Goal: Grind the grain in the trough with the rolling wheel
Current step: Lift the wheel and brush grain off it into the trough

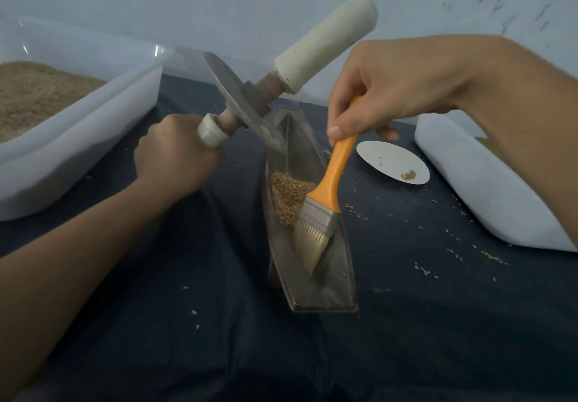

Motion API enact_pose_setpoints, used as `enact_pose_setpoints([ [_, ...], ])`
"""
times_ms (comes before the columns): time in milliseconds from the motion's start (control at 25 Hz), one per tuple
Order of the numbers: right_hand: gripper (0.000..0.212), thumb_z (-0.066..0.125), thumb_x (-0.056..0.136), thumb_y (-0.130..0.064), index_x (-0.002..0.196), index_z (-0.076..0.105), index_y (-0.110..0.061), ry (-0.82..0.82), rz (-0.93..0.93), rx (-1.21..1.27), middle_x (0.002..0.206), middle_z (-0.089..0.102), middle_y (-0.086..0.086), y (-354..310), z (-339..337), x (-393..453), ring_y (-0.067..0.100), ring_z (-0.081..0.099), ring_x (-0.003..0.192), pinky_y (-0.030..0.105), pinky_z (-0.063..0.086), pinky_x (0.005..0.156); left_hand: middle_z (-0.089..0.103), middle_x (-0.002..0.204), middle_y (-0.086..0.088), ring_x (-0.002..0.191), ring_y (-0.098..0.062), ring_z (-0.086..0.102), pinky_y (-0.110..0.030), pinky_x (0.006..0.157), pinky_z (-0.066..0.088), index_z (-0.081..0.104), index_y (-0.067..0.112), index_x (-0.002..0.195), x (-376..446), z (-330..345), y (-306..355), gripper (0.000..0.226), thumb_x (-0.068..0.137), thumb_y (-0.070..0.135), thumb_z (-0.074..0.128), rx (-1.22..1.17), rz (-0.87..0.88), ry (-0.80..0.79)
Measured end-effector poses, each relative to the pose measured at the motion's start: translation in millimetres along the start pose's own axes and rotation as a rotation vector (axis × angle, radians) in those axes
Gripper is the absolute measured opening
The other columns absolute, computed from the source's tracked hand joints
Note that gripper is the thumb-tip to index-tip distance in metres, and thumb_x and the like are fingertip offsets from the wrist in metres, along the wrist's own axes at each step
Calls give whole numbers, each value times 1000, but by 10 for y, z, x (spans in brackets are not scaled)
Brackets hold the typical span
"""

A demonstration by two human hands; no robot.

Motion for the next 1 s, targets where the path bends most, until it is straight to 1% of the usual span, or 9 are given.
enact_pose_setpoints([
  [120, 16, 66, 85, -17, 71, 73, -16, 63, 22, -72, 50, 48, 0, 10, 8, 59, 5, 44, 40, 15, 39, 44, 55, 68, 4, 73, -30, 56, -36, 66, 41, 53, 26, 66, -10, -20, 12, 15, 72, 30, 66, 2, 5, 5],
  [240, 16, 67, 85, -17, 72, 75, -18, 100, 24, -20, 50, 48, 2, 53, -139, -11, 4, 43, 39, 13, 37, 39, 56, 67, 5, 71, -29, 56, -35, 64, 40, 54, 24, 66, -11, -14, 5, 14, 72, 28, 66, -9, -10, 6],
  [360, 10, 69, 83, -21, 75, 76, -21, 6, -14, 20, 54, 53, 2, 29, -70, 2, 6, 47, 43, 21, 44, 49, 57, 67, 4, 71, -30, 57, -35, 64, 40, 54, 24, 65, -5, -15, 0, 14, 71, 28, 67, -14, -19, 7],
  [440, 6, 71, 82, -17, 78, 75, -20, -12, 1, -6, 58, 56, 4, 44, 8, 87, 4, 49, 44, 25, 45, 53, 58, 69, 3, 73, -31, 57, -35, 65, 42, 54, 24, 66, -3, -23, 3, 15, 70, 28, 68, -18, -15, 8],
  [640, 7, 72, 81, -14, 80, 75, -21, 52, -7, -62, 57, 57, 2, 57, -110, 85, 4, 52, 45, 22, 48, 50, 57, 69, 4, 73, -30, 57, -35, 64, 42, 55, 25, 69, 5, -16, -3, 12, 71, 29, 67, -9, -14, -1],
  [720, 5, 72, 79, -20, 80, 76, -23, 9, -18, 10, 62, 60, 9, 55, -163, 9, 4, 51, 46, 20, 49, 50, 57, 68, 4, 71, -29, 56, -35, 64, 42, 55, 24, 68, 3, -9, -14, 12, 70, 29, 66, -10, -18, -1],
  [840, 5, 72, 80, -20, 80, 76, -23, -83, -22, 19, 65, 61, 11, 39, -44, 38, 4, 52, 47, 27, 49, 55, 57, 67, 5, 70, -28, 56, -34, 62, 40, 55, 25, 68, 10, -4, -10, 12, 70, 29, 66, -2, -10, -2],
  [960, 6, 71, 82, -15, 80, 74, -19, -29, 0, -70, 68, 60, 15, 60, 54, 199, 6, 52, 50, 28, 49, 53, 58, 68, 3, 70, -29, 56, -34, 62, 41, 56, 25, 69, 15, 3, -13, 11, 70, 30, 65, 10, -6, -4],
  [1000, 6, 71, 82, -15, 80, 74, -19, 6, 3, -92, 67, 61, 12, 61, 31, 221, 6, 52, 51, 27, 50, 52, 58, 68, 3, 70, -29, 56, -34, 62, 41, 56, 25, 69, 15, 4, -18, 10, 70, 30, 65, 12, -6, -1],
])
Point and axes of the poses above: each hand's wrist, its own x-axis towards the middle knuckle, its own z-axis out of the palm, y = z × x, the point moved 7 cm from there along x, towards the middle knuckle
